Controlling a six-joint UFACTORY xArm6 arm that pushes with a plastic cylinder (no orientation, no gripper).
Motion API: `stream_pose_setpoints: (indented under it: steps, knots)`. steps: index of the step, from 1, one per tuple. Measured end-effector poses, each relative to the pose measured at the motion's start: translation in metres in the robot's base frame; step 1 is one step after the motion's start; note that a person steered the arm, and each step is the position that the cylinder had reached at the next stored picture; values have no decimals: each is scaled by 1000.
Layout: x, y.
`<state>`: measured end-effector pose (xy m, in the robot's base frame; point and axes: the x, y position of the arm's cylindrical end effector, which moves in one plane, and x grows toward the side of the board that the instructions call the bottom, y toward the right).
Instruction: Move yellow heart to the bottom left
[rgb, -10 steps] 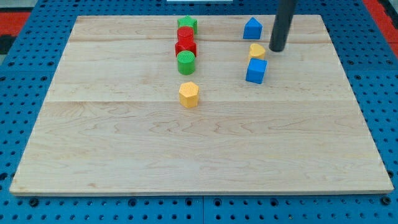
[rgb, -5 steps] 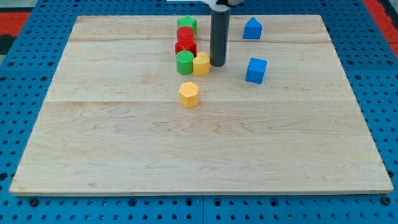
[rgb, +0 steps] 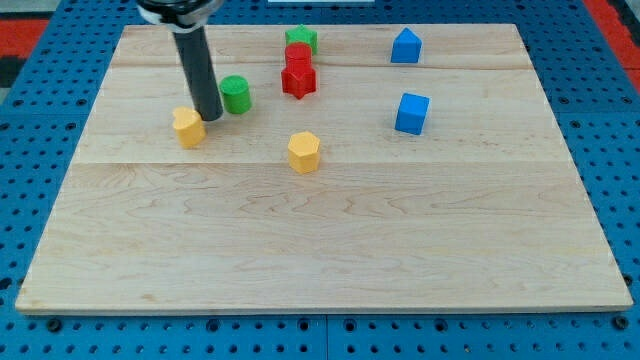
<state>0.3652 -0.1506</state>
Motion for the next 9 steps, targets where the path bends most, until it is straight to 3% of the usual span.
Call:
stream_pose_setpoints:
  steps: [4,7,9]
  knots:
    - [64,-40]
    - [65,-104]
    - [103,-106]
